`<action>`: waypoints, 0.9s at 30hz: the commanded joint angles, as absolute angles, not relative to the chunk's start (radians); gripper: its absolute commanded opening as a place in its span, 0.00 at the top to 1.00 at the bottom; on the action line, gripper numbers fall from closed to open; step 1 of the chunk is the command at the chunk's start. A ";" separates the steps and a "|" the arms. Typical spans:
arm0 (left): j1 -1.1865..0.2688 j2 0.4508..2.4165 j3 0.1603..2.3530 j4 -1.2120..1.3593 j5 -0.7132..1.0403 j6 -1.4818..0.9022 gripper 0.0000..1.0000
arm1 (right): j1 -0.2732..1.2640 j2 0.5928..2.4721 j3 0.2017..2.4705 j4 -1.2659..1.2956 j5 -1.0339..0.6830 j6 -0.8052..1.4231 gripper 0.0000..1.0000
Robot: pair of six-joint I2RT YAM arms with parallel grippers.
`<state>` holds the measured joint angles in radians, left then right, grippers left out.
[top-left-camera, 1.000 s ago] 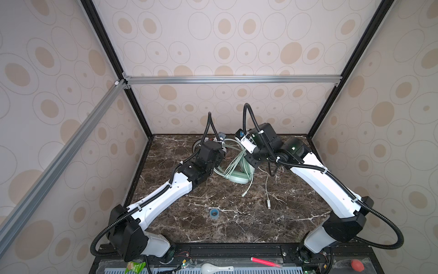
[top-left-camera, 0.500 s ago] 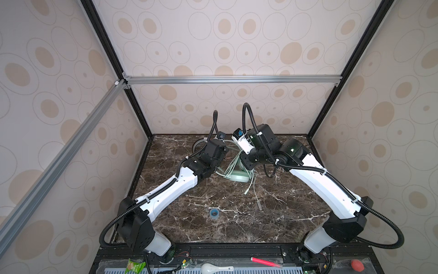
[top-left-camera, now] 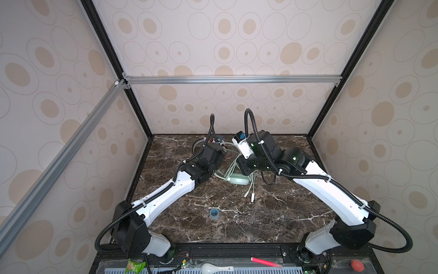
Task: Wrap the headphones
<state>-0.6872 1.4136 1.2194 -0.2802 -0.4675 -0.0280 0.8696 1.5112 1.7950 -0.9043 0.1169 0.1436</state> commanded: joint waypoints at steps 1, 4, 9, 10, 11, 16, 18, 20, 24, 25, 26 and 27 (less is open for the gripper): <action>-0.704 1.369 1.194 -0.238 -0.452 0.039 1.00 | 0.864 1.489 1.860 -0.853 0.200 0.157 1.00; -0.704 1.350 1.176 -0.246 -0.452 0.041 1.00 | 0.856 1.513 1.899 -0.917 0.265 0.108 1.00; -0.704 1.314 1.155 -0.251 -0.433 0.047 1.00 | 0.806 1.522 1.921 -0.987 0.325 0.036 1.00; -0.704 1.310 1.153 -0.254 -0.433 0.053 1.00 | 0.799 1.522 1.924 -0.994 0.334 0.018 0.99; -0.704 1.306 1.150 -0.256 -0.429 0.060 1.00 | 0.793 1.522 1.926 -1.001 0.339 0.003 0.98; -0.703 1.275 1.131 -0.241 -0.371 0.091 1.00 | 0.775 1.549 1.948 -1.055 0.393 -0.055 0.94; -0.704 1.268 1.125 -0.238 -0.347 0.097 1.00 | 0.768 1.552 1.949 -1.064 0.409 -0.066 0.93; -0.704 1.260 1.120 -0.237 -0.328 0.100 1.00 | 0.760 1.554 1.951 -1.070 0.424 -0.072 0.92; -0.704 1.247 1.113 -0.245 -0.313 0.102 1.00 | 0.743 1.551 1.954 -1.075 0.438 -0.080 0.90; -0.704 1.242 1.111 -0.247 -0.309 0.100 1.00 | 0.741 1.551 1.953 -1.076 0.444 -0.083 0.90; -0.704 1.236 1.108 -0.250 -0.304 0.098 1.00 | 0.739 1.552 1.950 -1.078 0.448 -0.089 0.90; -0.704 1.230 1.107 -0.250 -0.298 0.096 1.00 | 0.734 1.553 1.945 -1.078 0.454 -0.095 0.90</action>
<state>-0.7021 1.2728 1.1122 -0.2047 -0.3332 0.0486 0.7635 1.5665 1.9038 -1.0969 0.3553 -0.0772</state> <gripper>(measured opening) 0.067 0.102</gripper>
